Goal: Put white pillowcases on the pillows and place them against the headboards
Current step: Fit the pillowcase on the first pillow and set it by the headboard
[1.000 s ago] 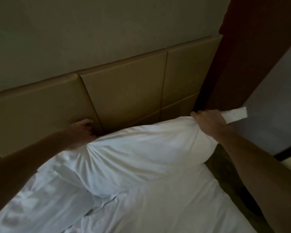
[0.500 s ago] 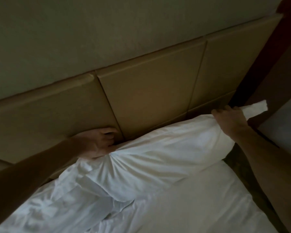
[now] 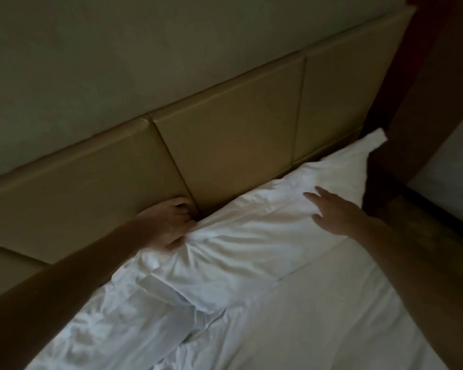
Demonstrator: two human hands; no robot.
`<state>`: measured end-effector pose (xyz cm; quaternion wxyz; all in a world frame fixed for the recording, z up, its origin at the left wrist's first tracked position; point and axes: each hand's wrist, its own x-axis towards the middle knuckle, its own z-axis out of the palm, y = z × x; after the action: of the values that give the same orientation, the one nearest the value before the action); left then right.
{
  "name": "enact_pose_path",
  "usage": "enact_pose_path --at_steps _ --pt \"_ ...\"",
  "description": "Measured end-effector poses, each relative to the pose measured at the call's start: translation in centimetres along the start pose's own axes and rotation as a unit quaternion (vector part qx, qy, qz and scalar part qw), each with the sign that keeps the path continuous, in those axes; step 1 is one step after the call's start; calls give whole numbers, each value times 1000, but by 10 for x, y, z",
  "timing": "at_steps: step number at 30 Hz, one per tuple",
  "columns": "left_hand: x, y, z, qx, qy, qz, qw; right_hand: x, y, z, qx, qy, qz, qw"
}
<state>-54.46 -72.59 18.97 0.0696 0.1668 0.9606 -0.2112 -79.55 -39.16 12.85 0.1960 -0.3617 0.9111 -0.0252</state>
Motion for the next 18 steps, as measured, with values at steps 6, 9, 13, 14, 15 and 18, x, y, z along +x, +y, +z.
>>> enact_pose_path --at_steps 6,9,13,14,15,18 --pt "69 45 -2 -41 -13 -144 989 -40 5 4 31 8 30 999" --pt "111 72 -15 -95 34 -203 974 -56 11 15 41 4 43 998" --pt "153 81 -13 -151 4 -303 941 -81 26 51 54 -8 59 997" --pt "160 82 -12 -167 3 -327 930 -89 31 63 53 -16 58 997" --pt "165 81 -10 -178 17 -347 921 -98 37 74 52 -24 60 997" --pt "177 78 -7 -136 34 -361 922 -122 62 92 45 -48 90 994"
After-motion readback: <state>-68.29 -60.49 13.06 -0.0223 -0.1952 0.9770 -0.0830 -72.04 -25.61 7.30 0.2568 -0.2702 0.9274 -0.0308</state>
